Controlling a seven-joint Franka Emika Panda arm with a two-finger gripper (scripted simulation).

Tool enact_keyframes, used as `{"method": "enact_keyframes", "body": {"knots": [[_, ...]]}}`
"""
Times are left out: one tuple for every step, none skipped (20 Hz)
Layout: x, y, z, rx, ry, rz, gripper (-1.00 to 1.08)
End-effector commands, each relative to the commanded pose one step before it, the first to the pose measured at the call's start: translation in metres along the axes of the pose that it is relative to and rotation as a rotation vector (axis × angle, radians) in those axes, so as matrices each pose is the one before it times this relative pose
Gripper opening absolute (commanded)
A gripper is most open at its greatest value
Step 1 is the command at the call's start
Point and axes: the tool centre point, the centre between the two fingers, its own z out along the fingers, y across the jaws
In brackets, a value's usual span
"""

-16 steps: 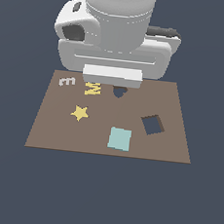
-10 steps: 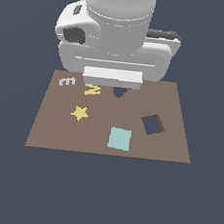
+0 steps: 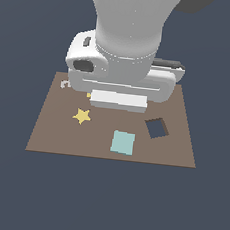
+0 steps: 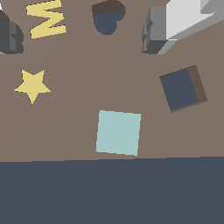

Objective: Insert a designated object into the corresponding slot on a board.

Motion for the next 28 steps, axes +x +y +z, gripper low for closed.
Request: {"method": "enact_keyframes", "body": {"knots": [[0.00929, -0.00451, 0.01177, 0.00108, -0.00083, 0.01229, 1.00], [0.00423, -0.00192, 0.00502, 0.00049, -0.00017, 0.00550, 1.00], [0.00440, -0.00197, 0.00519, 0.00051, -0.00018, 0.00571, 1.00], [0.00455, -0.00204, 0.00534, 0.00053, -0.00018, 0.00587, 1.00], [0.00469, -0.00210, 0.00546, 0.00054, -0.00018, 0.00599, 1.00], [0.00478, -0.00210, 0.00551, 0.00056, -0.00019, 0.00611, 1.00], [0.00456, -0.00199, 0.00520, 0.00054, -0.00018, 0.00579, 1.00], [0.00427, -0.00184, 0.00483, 0.00051, -0.00016, 0.00541, 1.00], [0.00397, -0.00172, 0.00447, 0.00047, -0.00015, 0.00500, 1.00], [0.00369, -0.00156, 0.00412, 0.00044, -0.00014, 0.00466, 1.00], [0.00342, -0.00143, 0.00377, 0.00041, -0.00013, 0.00429, 1.00], [0.00315, -0.00132, 0.00342, 0.00038, -0.00012, 0.00389, 1.00], [0.00289, -0.00116, 0.00308, 0.00035, -0.00011, 0.00357, 1.00], [0.00263, -0.00110, 0.00277, 0.00031, -0.00009, 0.00315, 1.00], [0.00240, -0.00095, 0.00250, 0.00029, -0.00008, 0.00291, 1.00], [0.00217, -0.00089, 0.00224, 0.00026, -0.00007, 0.00257, 1.00], [0.00195, -0.00073, 0.00199, 0.00024, -0.00007, 0.00238, 1.00], [0.00172, -0.00068, 0.00176, 0.00021, -0.00006, 0.00206, 1.00], [0.00151, -0.00057, 0.00152, 0.00018, -0.00005, 0.00182, 1.00], [0.00130, -0.00050, 0.00129, 0.00016, -0.00004, 0.00154, 1.00], [0.00109, -0.00047, 0.00106, 0.00012, -0.00003, 0.00119, 1.00], [0.00090, -0.00036, 0.00084, 0.00010, -0.00003, 0.00097, 1.00], [0.00074, -0.00010, 0.00061, 0.00010, -0.00003, 0.00097, 1.00], [0.00046, -0.00053, 0.00039, 0.00000, 0.00000, 0.00000, 1.00], [0.00039, 0.00022, 0.00017, 0.00007, -0.00002, 0.00069, 1.00], [0.00015, -0.00001, -0.00005, 0.00000, 0.00000, 0.00000, 1.00], [0.00002, 0.00013, -0.00015, 0.00000, 0.00000, 0.00000, 1.00], [-0.00063, -0.00012, 0.00031, -0.00013, -0.00073, -0.00063, 1.00]]}}
